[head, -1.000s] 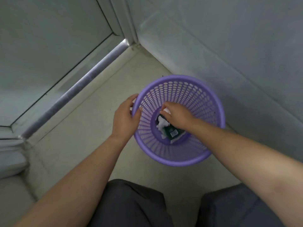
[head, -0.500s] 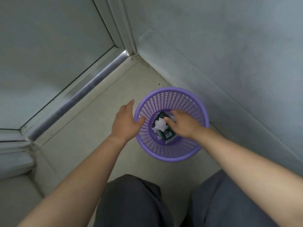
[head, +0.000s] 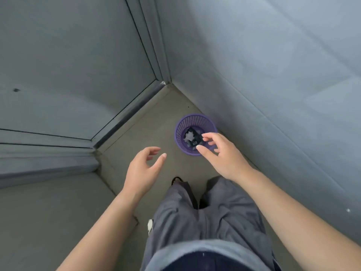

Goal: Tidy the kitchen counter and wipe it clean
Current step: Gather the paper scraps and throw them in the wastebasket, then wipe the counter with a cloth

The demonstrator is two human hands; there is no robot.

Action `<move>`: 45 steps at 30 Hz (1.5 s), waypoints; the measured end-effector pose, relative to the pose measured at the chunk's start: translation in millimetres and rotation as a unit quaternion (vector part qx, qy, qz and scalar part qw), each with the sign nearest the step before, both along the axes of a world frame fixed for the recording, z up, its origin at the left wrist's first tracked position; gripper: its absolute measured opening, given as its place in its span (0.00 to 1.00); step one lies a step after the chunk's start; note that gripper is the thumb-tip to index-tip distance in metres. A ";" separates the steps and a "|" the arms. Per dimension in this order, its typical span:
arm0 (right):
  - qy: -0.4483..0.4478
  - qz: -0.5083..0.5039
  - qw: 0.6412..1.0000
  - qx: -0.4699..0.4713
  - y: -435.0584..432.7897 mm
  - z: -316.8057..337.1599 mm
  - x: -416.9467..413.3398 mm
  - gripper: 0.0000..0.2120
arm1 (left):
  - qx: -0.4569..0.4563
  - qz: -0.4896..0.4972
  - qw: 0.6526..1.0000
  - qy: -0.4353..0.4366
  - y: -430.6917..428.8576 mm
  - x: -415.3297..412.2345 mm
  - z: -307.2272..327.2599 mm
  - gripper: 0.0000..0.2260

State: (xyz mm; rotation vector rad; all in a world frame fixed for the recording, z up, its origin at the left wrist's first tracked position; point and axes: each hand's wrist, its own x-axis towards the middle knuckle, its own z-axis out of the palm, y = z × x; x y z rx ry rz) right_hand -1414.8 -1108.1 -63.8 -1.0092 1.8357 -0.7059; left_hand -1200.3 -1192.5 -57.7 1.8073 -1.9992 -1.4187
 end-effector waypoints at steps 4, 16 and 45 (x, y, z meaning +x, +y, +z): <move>-0.001 0.017 0.999 -0.043 22.1 80.0 15.1 0.22 | 0.011 0.013 0.997 0.077 33.0 14.6 80.1 0.07; 0.008 0.235 0.971 -0.049 79.3 117.8 19.6 0.16 | -0.049 0.187 0.971 0.138 145.8 19.4 134.1 0.06; -0.017 0.768 0.634 -0.093 288.8 124.9 331.6 0.21 | -0.117 0.744 0.655 0.053 583.2 180.7 128.9 0.05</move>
